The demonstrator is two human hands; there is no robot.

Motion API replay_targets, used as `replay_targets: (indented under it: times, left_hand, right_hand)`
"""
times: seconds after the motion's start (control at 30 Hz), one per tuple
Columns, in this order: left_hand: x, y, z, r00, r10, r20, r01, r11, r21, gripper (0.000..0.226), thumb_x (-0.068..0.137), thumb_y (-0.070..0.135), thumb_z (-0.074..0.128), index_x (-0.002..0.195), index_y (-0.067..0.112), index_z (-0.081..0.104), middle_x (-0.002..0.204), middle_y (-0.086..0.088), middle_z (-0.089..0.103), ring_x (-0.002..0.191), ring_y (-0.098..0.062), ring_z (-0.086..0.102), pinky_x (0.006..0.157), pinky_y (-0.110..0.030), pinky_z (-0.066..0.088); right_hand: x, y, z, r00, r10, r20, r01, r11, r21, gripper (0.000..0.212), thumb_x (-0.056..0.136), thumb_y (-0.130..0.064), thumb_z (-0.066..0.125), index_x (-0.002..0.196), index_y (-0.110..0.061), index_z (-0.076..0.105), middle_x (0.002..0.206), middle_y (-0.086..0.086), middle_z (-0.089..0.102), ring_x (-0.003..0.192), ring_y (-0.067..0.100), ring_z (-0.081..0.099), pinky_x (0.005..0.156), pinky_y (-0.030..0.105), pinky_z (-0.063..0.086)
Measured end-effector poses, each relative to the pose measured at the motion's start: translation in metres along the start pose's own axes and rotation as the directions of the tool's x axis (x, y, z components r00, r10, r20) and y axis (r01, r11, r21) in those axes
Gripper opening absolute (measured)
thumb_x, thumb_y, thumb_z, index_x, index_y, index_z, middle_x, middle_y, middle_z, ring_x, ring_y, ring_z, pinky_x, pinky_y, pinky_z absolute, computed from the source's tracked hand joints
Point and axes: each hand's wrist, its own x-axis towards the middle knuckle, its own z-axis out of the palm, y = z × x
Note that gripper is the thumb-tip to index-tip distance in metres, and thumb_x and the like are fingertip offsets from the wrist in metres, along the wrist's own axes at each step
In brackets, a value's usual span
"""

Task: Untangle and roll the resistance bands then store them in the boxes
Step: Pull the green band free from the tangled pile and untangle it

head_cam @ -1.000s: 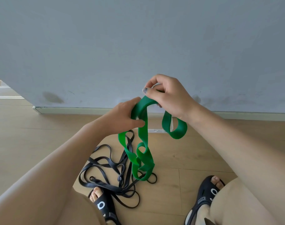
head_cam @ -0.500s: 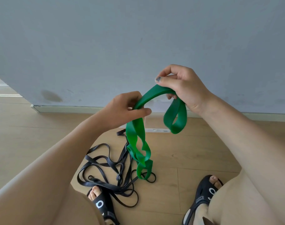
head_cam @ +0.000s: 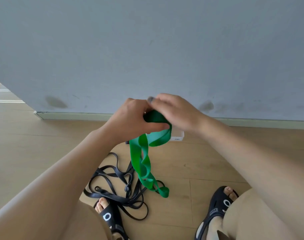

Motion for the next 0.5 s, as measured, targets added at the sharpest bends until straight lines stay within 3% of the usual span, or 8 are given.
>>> replay_targets:
  times: [0.07,0.17,0.23,0.33,0.4,0.5]
  left_hand:
    - [0.0,0.001,0.001,0.999,-0.025,0.02,0.026,0.999,-0.037,0.031,0.075,0.038,0.085,0.064,0.024,0.06,0.05,0.014,0.057,0.048,-0.004,0.046,0.05,-0.015,0.033]
    - [0.0,-0.002,-0.001,0.998,-0.035,0.051,0.039,0.997,-0.068,0.035,0.074,0.033,0.088,0.069,0.023,0.054,0.053,0.011,0.047,0.051,-0.007,0.04,0.054,-0.018,0.035]
    - [0.002,-0.008,-0.002,0.997,-0.029,0.076,0.038,0.992,-0.12,0.029,0.074,0.029,0.088,0.08,0.026,0.06,0.067,0.006,0.058,0.065,-0.018,0.057,0.07,-0.033,0.055]
    - [0.002,-0.015,0.002,0.979,-0.017,0.201,0.034,0.996,-0.084,0.027,0.078,0.032,0.084,0.093,0.023,0.063,0.09,-0.005,0.072,0.094,-0.02,0.069,0.094,-0.046,0.055]
    - [0.002,-0.017,0.006,0.974,-0.014,0.226,0.027,0.998,-0.054,0.03,0.08,0.036,0.081,0.092,0.017,0.06,0.092,-0.009,0.071,0.097,-0.021,0.068,0.094,-0.049,0.053]
    - [0.006,-0.012,0.004,0.984,0.03,0.175,-0.012,0.995,-0.103,0.035,0.08,0.041,0.078,0.082,0.017,0.053,0.081,-0.011,0.065,0.084,-0.029,0.066,0.087,-0.051,0.056]
  right_hand:
    - [-0.002,-0.001,0.005,1.0,-0.023,-0.021,0.021,0.996,-0.088,0.044,0.103,-0.057,0.049,0.091,-0.017,0.063,0.071,-0.003,0.068,0.061,0.011,0.055,0.061,0.029,0.041]
    - [-0.002,-0.005,-0.001,0.995,-0.064,-0.07,0.063,0.998,-0.029,0.028,0.103,-0.045,0.057,0.098,-0.017,0.061,0.06,-0.007,0.067,0.053,0.012,0.052,0.059,0.03,0.041]
    - [0.0,-0.006,-0.006,0.986,-0.086,-0.14,0.097,0.992,0.075,0.02,0.101,-0.035,0.063,0.097,-0.016,0.06,0.052,-0.008,0.055,0.053,0.014,0.044,0.061,0.032,0.04]
    - [0.0,-0.007,-0.01,0.974,-0.05,-0.22,0.097,0.973,0.21,0.015,0.098,-0.026,0.068,0.09,-0.018,0.059,0.06,0.009,0.054,0.059,0.02,0.044,0.062,0.035,0.041]
    - [-0.002,-0.008,-0.015,0.971,-0.017,-0.24,0.076,0.968,0.24,0.016,0.097,-0.024,0.07,0.089,-0.017,0.059,0.064,0.013,0.055,0.061,0.02,0.047,0.06,0.033,0.041]
    - [-0.004,-0.005,-0.031,0.956,0.015,-0.295,0.053,0.973,0.224,0.016,0.097,-0.026,0.07,0.091,-0.015,0.06,0.066,0.01,0.057,0.062,0.019,0.05,0.06,0.032,0.045]
